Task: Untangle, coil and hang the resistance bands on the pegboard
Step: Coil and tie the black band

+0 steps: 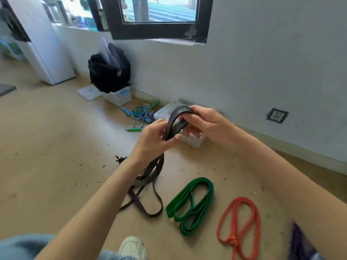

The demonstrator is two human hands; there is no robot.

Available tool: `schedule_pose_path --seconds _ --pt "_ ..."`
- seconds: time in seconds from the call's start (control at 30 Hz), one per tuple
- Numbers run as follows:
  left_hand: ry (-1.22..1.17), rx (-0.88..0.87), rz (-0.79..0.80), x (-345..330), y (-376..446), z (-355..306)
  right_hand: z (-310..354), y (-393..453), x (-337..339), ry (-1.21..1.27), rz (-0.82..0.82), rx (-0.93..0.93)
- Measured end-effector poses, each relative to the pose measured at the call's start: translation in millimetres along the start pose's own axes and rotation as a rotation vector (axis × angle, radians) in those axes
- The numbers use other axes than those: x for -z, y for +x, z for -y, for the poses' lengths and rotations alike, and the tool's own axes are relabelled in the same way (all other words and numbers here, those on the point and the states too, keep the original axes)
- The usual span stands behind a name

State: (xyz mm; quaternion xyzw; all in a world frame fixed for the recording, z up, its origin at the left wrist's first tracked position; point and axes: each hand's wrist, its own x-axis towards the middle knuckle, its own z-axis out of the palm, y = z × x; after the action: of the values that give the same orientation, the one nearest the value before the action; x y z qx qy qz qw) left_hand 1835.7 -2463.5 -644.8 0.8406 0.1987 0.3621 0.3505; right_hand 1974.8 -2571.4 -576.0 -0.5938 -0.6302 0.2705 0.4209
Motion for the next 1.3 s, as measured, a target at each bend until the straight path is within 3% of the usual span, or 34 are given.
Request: schedule_pose_path --seconds 0.13,0.2,0.33,0.4,0.53,0.63,0.7,0.77,0.83,0.9,0.97,1.0,1.03,1.1,1.2,1.27,1.3 --pt "-0.016 0.139 0.356 8.3 -11.1 -32.0 18.2 -41.4 12.6 0.333 -0.09 -0.096" --pt "-0.054 0.226 0.477 9.7 -22.1 -43.9 11.7 -59.4 16.9 0.275 -0.096 -0.187" --pt "-0.239 0.207 0.471 17.1 -30.8 -72.1 0.7 -89.1 32.5 -0.137 0.045 -0.346" --pt "-0.187 0.22 0.509 16.9 -30.5 -84.6 8.1 -95.6 30.0 -0.104 0.035 -0.293" --pt "-0.173 0.197 0.623 11.4 -29.8 -105.1 25.3 -92.2 5.0 -0.146 0.23 -0.151" --pt "-0.236 0.153 0.478 19.7 -28.9 -101.3 43.3 -91.9 7.8 -0.114 0.184 -0.102" --pt "-0.146 0.144 0.476 21.3 -38.6 -86.6 56.0 -91.5 19.5 -0.035 0.101 -0.058" --pt "0.028 0.237 0.547 12.2 -58.4 -69.0 66.0 -92.4 32.5 0.163 -0.019 -0.004" --pt "-0.002 0.334 0.495 10.2 -67.1 -62.9 66.2 -90.1 44.1 0.244 -0.196 0.025" --pt "-0.122 0.298 0.227 23.3 -51.3 -69.8 55.0 -90.7 49.7 0.064 -0.248 -0.057" --pt "-0.258 0.219 -0.064 46.8 -24.9 -93.1 34.1 -95.7 47.7 -0.18 -0.101 -0.229" --pt "-0.295 0.149 -0.114 57.2 -12.3 -107.4 21.5 -99.9 43.7 -0.275 -0.007 -0.313" --pt "-0.264 0.068 -0.097 62.9 -2.3 -120.7 9.9 -104.4 39.3 -0.323 0.067 -0.377" --pt "-0.017 -0.039 0.1 59.1 5.4 -140.7 -4.6 -110.1 32.2 -0.306 0.107 -0.408" --pt "0.108 0.045 0.433 37.7 -1.0 -146.8 3.5 -110.4 31.1 0.143 -0.023 -0.241" --pt "0.096 0.068 0.501 28.0 -6.2 -141.4 12.8 -108.6 38.5 0.453 -0.058 -0.12" --pt "0.117 0.063 0.507 25.8 -8.1 -138.6 17.5 -109.0 41.0 0.452 -0.048 -0.084"
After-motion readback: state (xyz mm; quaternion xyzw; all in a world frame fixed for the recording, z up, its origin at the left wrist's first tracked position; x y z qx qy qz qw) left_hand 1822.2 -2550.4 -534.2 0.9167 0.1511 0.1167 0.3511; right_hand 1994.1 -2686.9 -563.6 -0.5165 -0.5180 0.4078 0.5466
